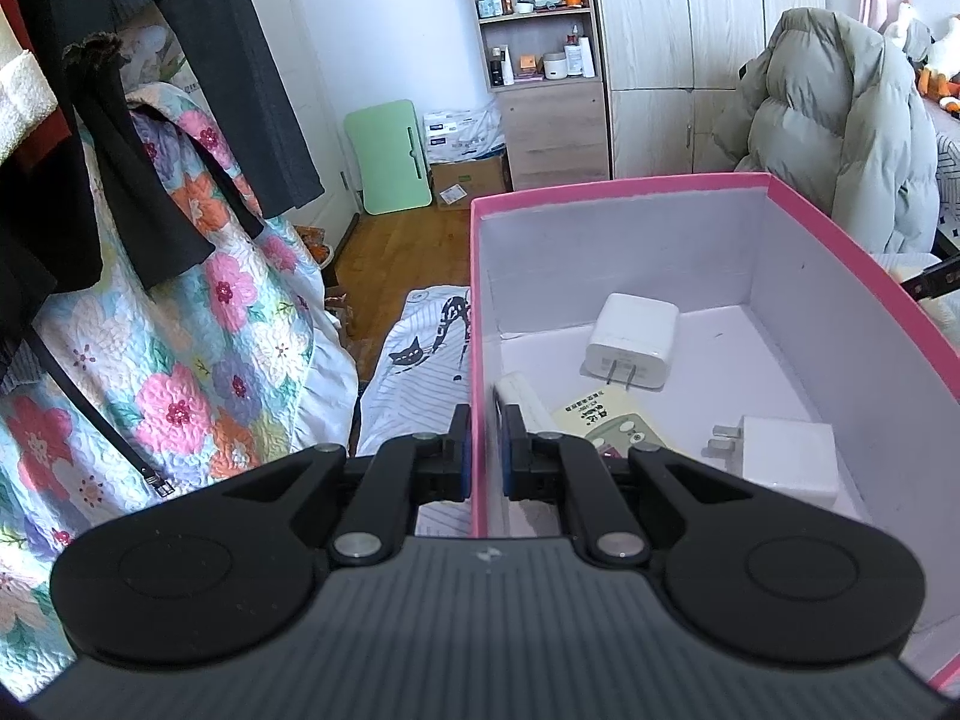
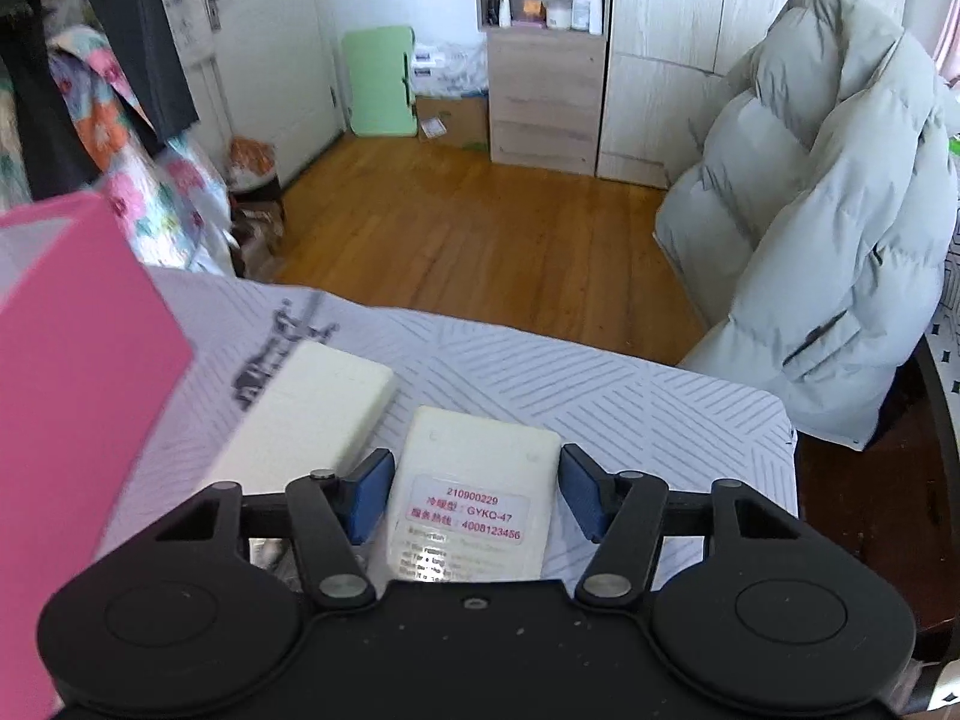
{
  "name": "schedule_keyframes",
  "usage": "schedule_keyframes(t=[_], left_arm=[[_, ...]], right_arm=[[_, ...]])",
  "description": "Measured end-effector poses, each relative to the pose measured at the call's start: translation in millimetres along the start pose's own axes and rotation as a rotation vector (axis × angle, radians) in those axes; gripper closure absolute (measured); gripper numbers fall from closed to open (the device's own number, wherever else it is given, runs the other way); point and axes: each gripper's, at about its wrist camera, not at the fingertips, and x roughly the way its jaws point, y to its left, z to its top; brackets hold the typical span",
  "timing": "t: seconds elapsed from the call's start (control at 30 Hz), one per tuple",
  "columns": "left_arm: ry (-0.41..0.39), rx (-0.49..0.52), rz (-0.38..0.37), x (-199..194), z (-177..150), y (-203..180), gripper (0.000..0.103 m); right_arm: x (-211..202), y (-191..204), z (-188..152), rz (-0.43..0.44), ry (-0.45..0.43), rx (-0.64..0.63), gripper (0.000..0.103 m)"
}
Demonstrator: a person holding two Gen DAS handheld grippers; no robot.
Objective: Organize rigid objects
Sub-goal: 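Grasp the cream TCL remote with the right gripper, then carry the TCL remote into the pink box and open the right gripper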
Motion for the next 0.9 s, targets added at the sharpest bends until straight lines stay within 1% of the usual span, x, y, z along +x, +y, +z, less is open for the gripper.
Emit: schedule_keyframes(t=[0.1,0.23,0.33,0.53,0.67,0.8,0.9], left_arm=[[0.004,0.02,0.021,0,0,-3,0.097],[0.006,0.01,0.016,-1,-1,-1,0.097],[0.015,0.005,0.016,0,0,0,0.097],[0.012,0.004,0.013,0,0,0,0.097],[0.011,0.006,0.013,0,0,0,0.097],[0.016,0.007,0.023,0,-1,0,0.097],[0.015,-0.002,0.013,0,-1,2,0.097]], right_arm=[[-31,1,-8,0.0,-0.078,0.005,0.039],[-76,0,-28,0.027,-0.179,0.039,0.04],[-100,-2,-40,0.049,-0.225,0.057,0.041],[-133,6,-48,0.008,-0.291,0.01,0.043],[-147,13,-48,0.016,-0.307,-0.007,0.043],[-159,23,-47,0.027,-0.318,-0.052,0.043],[-167,31,-42,0.044,-0.32,-0.069,0.043]])
